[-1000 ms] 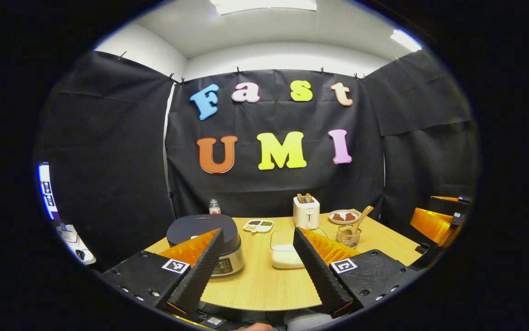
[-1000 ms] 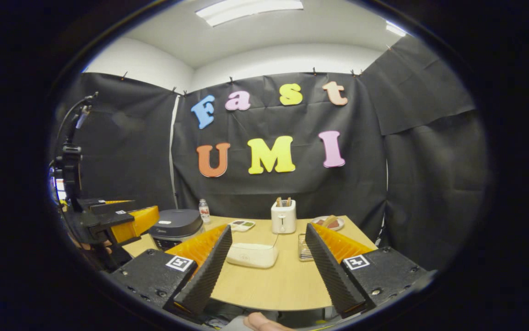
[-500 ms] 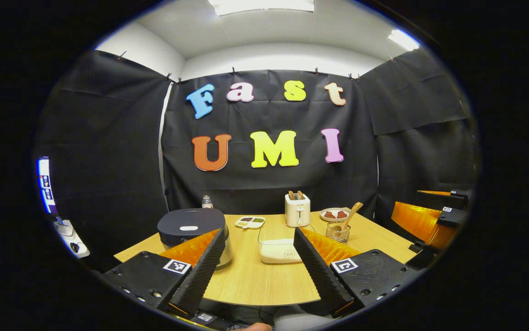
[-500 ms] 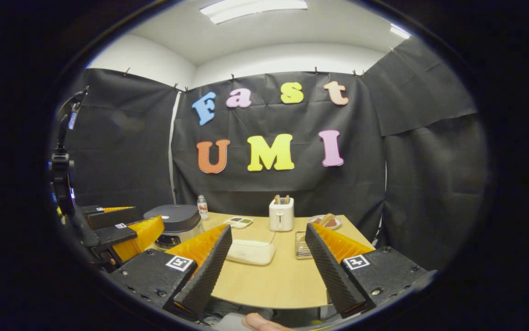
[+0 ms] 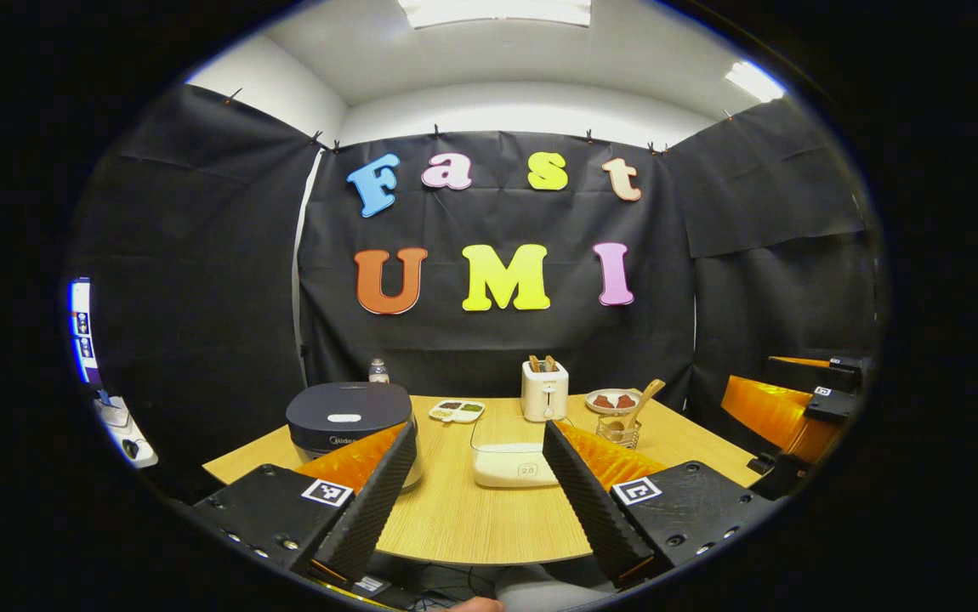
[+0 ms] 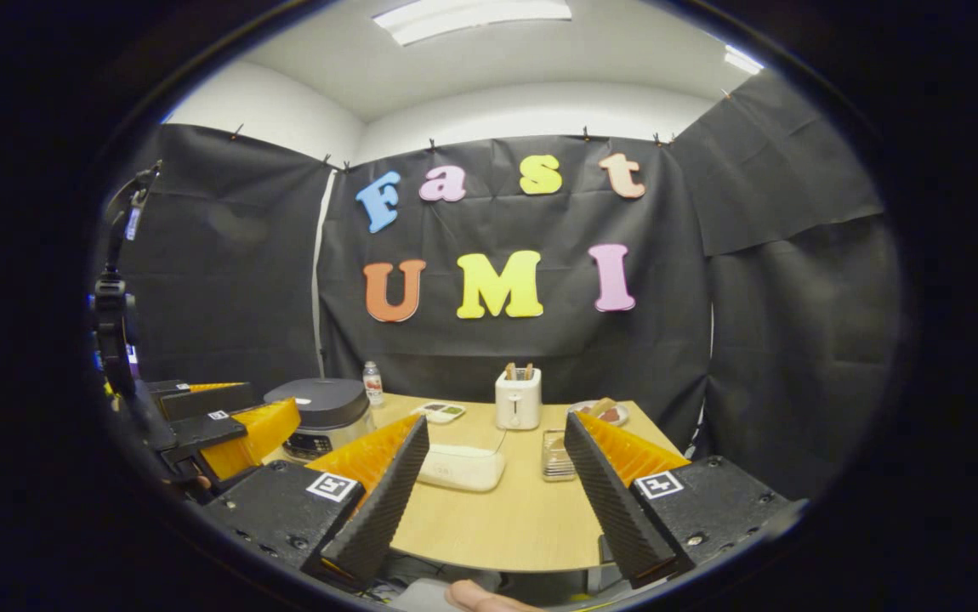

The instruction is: Close the left gripper, press the button to open the rice cooker; take a wooden spoon from the chopstick holder with the right hand, scoop a spoonful of rice and pour it into the rice cooker, then put the wooden spoon back into the chopstick holder.

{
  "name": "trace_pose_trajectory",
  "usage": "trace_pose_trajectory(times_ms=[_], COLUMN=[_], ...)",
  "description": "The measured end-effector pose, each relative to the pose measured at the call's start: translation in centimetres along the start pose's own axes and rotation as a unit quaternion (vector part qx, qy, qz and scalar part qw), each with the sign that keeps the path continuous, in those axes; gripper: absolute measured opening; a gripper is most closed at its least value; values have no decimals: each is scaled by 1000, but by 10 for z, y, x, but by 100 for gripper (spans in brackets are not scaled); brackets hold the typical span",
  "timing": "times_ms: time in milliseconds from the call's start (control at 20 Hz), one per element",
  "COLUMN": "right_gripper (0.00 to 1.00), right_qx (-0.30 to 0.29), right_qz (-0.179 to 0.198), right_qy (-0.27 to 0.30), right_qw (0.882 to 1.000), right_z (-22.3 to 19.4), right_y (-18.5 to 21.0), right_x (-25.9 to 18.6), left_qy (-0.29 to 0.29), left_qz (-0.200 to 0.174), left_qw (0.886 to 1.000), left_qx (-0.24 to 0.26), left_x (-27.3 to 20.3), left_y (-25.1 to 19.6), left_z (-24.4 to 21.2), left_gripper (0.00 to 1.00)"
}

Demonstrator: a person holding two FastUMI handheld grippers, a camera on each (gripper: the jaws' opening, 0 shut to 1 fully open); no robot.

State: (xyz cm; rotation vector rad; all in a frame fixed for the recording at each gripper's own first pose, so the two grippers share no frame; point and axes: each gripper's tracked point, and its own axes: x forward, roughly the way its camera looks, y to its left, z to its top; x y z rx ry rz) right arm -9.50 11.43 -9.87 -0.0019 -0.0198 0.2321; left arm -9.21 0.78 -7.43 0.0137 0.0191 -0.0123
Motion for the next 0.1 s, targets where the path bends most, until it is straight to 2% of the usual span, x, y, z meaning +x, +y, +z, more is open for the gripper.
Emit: trace_pose_trajectory(times_ms=[100], right_gripper=[98], right_qx=[-2], right_qz=[0], right_qy=[-1], right_qw=[1000], right_z=[1], right_y=[1], right_x=[-1], left_qy=[0], left_qz=[-3], left_qw=[1000], left_qx=[4], left_x=[-1], left_y=[-2], left_z=[-2], left_gripper=[95])
